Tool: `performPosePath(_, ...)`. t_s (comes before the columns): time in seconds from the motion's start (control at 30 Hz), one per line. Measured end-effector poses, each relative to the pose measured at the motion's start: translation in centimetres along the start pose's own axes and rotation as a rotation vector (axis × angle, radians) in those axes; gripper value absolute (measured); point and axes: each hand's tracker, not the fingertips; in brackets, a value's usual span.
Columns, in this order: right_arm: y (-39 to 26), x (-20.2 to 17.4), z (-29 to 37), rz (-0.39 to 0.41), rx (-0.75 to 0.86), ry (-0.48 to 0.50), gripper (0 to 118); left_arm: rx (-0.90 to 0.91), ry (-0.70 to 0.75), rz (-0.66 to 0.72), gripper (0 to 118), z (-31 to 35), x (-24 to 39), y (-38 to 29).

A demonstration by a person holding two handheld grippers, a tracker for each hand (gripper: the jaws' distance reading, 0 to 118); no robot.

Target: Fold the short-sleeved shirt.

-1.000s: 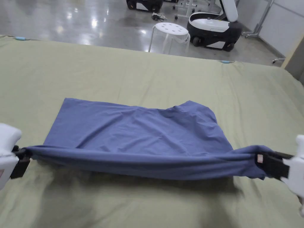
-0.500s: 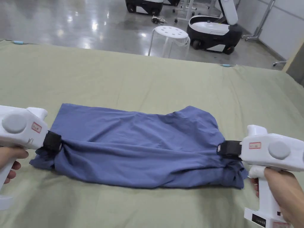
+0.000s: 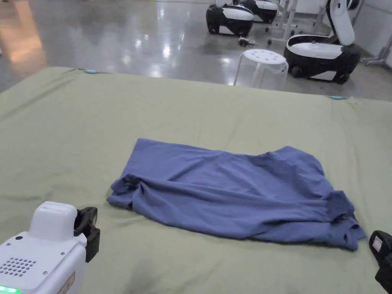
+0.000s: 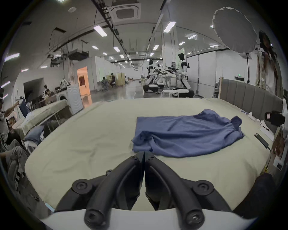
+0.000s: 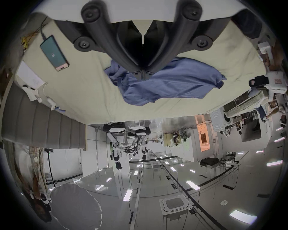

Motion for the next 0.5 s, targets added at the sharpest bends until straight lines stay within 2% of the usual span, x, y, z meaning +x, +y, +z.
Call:
performPosePath(0.03,-0.1,0.3,-0.2,-0.036,-0.032,0.039,1,-0.031,-0.013,-0.029,4,-0.5,-1.1,-0.1)
performPosePath(0.23,-0.6,0.1,-0.3,-0.012,-0.065,0.027,1,-0.071,-0.017,-0.044,4,-3.9,-3.8,0.8)
performPosePath(0.27,-0.7,0.1,-0.3,-0.009,-0.068,0.028,1,-0.081,-0.013,-0.045,9,-5.0,-4.4,1.1)
performPosePath(0.33,-0.7,0.2,-0.6,-0.002,-0.081,0.026,1,-0.138,-0.002,-0.069,73,-8.7,-4.1,1.0)
performPosePath(0.37,-0.8,0.2,-0.8,-0.003,-0.086,0.025,1,-0.177,0.004,-0.080,88,-10.4,-4.7,1.2)
performPosePath(0.5,-1.1,0.6,-1.8,0.003,-0.111,0.010,1,-0.297,0.012,-0.033,89,-17.5,-5.3,1.3)
